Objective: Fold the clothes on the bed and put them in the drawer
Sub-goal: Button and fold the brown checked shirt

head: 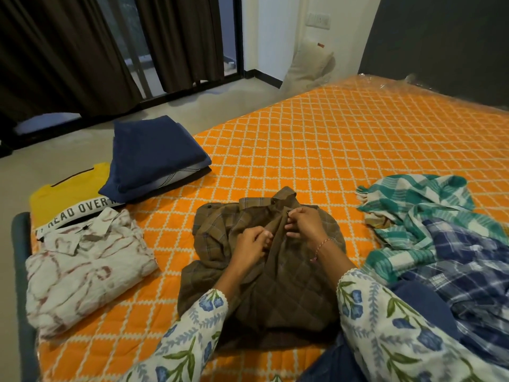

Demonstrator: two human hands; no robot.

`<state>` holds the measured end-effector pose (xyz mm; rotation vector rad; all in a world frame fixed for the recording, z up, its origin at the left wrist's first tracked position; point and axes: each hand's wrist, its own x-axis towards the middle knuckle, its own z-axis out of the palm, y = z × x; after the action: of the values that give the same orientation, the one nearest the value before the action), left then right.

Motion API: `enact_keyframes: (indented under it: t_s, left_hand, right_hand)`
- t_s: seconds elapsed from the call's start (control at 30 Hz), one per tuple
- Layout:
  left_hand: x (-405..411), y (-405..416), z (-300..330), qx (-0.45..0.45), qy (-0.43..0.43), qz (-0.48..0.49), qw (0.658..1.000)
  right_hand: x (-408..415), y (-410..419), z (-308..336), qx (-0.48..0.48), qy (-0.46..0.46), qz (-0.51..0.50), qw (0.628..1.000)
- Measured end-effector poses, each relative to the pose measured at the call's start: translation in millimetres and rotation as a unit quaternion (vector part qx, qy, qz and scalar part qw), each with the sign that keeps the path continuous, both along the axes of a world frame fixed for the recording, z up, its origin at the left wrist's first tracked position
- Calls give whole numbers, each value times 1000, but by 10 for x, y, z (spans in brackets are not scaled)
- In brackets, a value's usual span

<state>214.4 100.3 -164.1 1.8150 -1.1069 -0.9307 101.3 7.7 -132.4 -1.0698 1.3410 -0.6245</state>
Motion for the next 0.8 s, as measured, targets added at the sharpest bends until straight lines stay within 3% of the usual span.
enact_keyframes:
  t_s: [0.13, 0.3, 0.37, 0.47, 0.67, 0.8]
  left_hand:
    - [7, -21, -90, 40, -103, -53, 992]
    - [-61, -2, -206, 30, -156, -66, 985]
    - [-59, 5, -220, 37, -156, -48, 986]
    - [-53, 21, -218, 38, -181, -10, 983]
    - [-166, 8, -130, 49, -363, -60, 928]
    - [-217, -9, -185, 55, -345, -64, 935]
  right_hand:
    - [44, 57, -177, -27, 23, 16, 999]
    - [-59, 417, -489, -137, 195, 81, 968]
    - [-58, 512, -583, -114, 193, 90, 970]
    - [-97, 504, -656, -75, 187, -1, 979]
    - [-190, 463, -706, -50, 139, 12, 989]
    - [-230, 450, -687, -24, 94, 23, 995]
